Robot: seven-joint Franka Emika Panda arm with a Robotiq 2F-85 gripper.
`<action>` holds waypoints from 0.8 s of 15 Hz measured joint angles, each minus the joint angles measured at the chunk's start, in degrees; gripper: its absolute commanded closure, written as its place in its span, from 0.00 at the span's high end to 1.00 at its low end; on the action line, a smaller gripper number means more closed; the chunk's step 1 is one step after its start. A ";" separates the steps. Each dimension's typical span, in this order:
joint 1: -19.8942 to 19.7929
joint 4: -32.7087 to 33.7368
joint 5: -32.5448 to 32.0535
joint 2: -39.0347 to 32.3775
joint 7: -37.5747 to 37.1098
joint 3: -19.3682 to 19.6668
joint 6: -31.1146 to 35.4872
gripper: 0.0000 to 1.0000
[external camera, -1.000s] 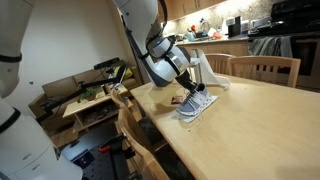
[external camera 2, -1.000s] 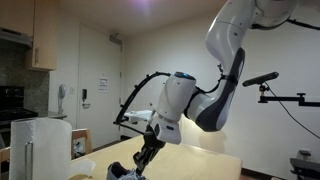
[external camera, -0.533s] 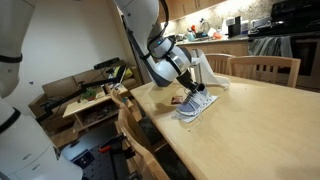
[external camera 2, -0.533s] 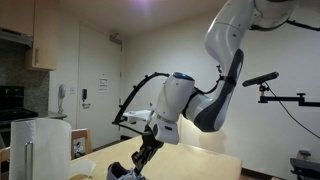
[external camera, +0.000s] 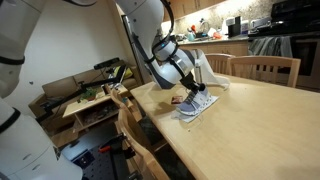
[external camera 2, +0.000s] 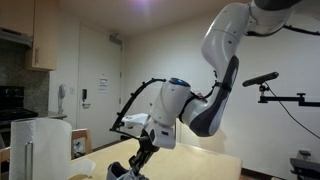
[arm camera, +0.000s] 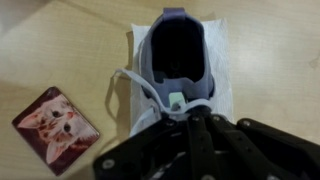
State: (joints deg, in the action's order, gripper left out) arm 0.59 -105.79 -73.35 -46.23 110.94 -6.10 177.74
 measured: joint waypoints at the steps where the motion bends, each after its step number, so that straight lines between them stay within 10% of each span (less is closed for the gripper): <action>1: 0.05 0.48 -0.03 -0.34 0.31 0.03 0.00 0.00; 12: 8.47 9.95 -17.90 -1.46 -9.32 7.06 0.00 0.00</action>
State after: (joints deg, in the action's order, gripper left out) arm 9.07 -95.84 -91.26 -47.69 101.62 0.96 177.74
